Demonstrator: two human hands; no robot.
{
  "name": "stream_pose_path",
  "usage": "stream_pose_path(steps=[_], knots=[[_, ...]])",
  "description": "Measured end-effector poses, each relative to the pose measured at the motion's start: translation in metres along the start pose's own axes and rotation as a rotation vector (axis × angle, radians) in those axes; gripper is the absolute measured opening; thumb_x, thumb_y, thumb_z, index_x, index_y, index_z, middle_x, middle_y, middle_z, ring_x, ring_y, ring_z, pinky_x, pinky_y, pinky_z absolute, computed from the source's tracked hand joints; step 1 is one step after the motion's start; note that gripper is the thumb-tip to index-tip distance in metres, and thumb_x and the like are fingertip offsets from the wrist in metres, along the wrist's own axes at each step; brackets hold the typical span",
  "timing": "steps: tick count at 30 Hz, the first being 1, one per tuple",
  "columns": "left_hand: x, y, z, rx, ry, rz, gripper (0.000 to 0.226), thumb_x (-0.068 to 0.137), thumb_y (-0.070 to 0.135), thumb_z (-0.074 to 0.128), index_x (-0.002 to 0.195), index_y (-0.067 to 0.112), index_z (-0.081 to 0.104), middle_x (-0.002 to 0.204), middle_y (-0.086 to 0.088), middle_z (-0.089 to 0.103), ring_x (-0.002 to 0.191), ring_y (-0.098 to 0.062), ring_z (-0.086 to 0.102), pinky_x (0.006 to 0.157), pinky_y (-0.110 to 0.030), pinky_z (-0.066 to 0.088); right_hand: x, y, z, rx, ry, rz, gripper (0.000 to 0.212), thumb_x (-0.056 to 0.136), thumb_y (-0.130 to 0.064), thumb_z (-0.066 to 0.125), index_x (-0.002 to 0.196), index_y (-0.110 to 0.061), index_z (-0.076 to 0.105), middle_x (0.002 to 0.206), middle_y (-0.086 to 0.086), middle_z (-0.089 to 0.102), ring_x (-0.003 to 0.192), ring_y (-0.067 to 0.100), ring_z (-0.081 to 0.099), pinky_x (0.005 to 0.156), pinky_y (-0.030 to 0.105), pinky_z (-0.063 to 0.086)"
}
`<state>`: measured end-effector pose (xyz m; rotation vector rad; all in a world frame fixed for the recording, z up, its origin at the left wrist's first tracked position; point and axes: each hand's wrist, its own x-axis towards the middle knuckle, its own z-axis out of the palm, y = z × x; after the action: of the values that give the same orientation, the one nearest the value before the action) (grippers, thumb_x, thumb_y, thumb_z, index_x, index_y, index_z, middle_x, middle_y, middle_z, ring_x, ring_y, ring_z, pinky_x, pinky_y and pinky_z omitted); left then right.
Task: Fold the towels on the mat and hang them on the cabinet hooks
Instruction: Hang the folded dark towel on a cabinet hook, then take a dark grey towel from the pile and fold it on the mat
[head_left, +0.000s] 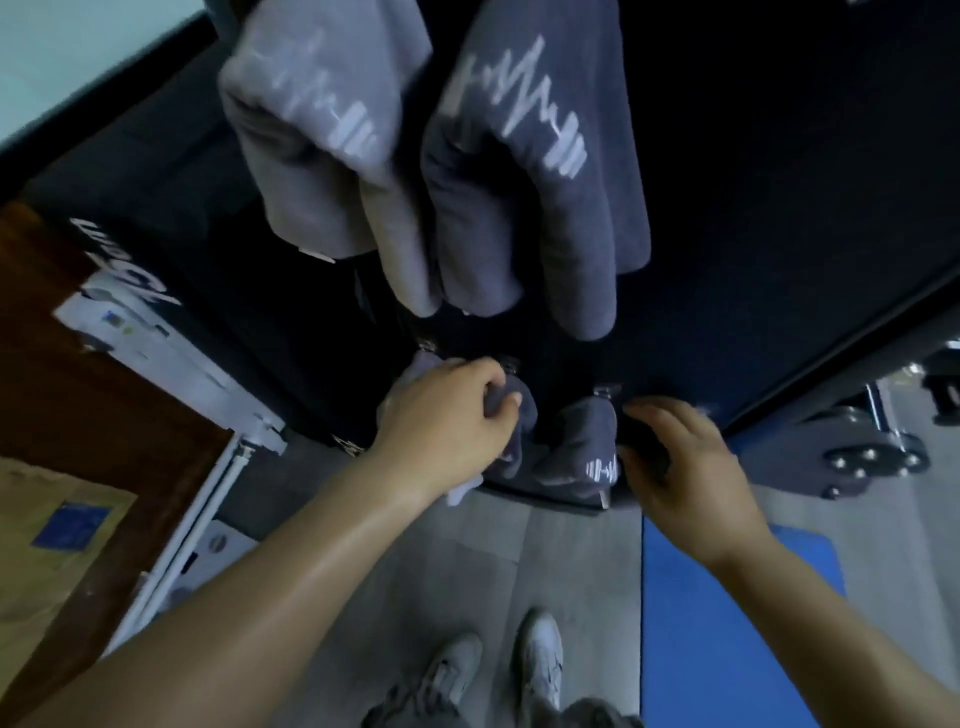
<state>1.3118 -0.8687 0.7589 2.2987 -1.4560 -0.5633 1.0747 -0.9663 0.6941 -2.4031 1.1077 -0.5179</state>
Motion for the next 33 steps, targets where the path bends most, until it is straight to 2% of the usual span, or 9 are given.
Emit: stream_pose_path(steps=[3,8,12,14,21,27,33], knots=[[0.012,0.003,0.029,0.143,-0.117,0.125,0.029,0.097,0.047,0.051,0.112,0.025,0.062,0.111,0.001,0.065,0.101,-0.025,0.064,0.084,-0.04,0.052,-0.053,0.022,0.026,-0.082,-0.021,0.172,0.036,0.085,-0.013,0.074,0.12,-0.014,0.064,0.122,0.003,0.062,0.105,0.033,0.06,0.081,0.036,0.052],[0.015,0.036,0.093,0.281,-0.321,0.364,0.03,0.097,0.046,0.051,0.114,0.023,0.06,0.115,-0.003,0.063,0.102,-0.03,0.063,0.085,-0.041,0.05,-0.165,0.041,0.053,-0.132,-0.081,0.585,0.04,0.092,-0.025,0.068,0.13,-0.015,0.062,0.128,0.003,0.062,0.116,0.032,0.056,0.093,0.042,0.049],[-0.007,0.086,0.164,0.414,-0.478,0.636,0.031,0.096,0.049,0.05,0.108,0.022,0.059,0.112,-0.007,0.064,0.103,-0.034,0.061,0.089,-0.042,0.047,-0.266,0.039,0.067,-0.131,-0.041,0.882,0.039,0.093,-0.03,0.065,0.129,-0.017,0.062,0.128,0.002,0.062,0.115,0.03,0.056,0.093,0.042,0.047],[-0.028,0.113,0.202,0.496,-0.538,0.801,0.038,0.095,0.055,0.049,0.112,0.022,0.059,0.112,-0.006,0.064,0.106,-0.033,0.061,0.09,-0.041,0.044,-0.315,0.034,0.071,-0.123,-0.004,1.043,0.038,0.094,-0.033,0.063,0.129,-0.018,0.062,0.128,0.001,0.062,0.115,0.029,0.055,0.094,0.042,0.043],[-0.137,0.224,0.326,0.685,-0.788,1.268,0.052,0.095,0.059,0.047,0.13,0.022,0.055,0.124,-0.005,0.059,0.115,-0.028,0.058,0.099,-0.042,0.044,-0.468,0.015,0.071,-0.047,0.191,1.514,0.039,0.095,-0.037,0.06,0.13,-0.02,0.06,0.128,0.0,0.06,0.119,0.027,0.052,0.095,0.042,0.041],[-0.268,0.337,0.425,0.763,-0.867,1.625,0.053,0.097,0.058,0.045,0.135,0.021,0.052,0.123,-0.004,0.059,0.111,-0.027,0.059,0.096,-0.042,0.043,-0.586,0.021,0.057,0.05,0.396,1.85,0.039,0.092,-0.032,0.063,0.129,-0.019,0.06,0.128,-0.001,0.061,0.118,0.026,0.053,0.096,0.042,0.041],[-0.4,0.442,0.522,0.816,-0.924,1.827,0.054,0.098,0.057,0.045,0.139,0.022,0.049,0.13,-0.004,0.058,0.116,-0.027,0.057,0.101,-0.043,0.042,-0.696,0.053,0.033,0.172,0.538,2.042,0.043,0.095,-0.035,0.059,0.135,-0.02,0.055,0.136,-0.001,0.056,0.123,0.024,0.049,0.1,0.041,0.038]])
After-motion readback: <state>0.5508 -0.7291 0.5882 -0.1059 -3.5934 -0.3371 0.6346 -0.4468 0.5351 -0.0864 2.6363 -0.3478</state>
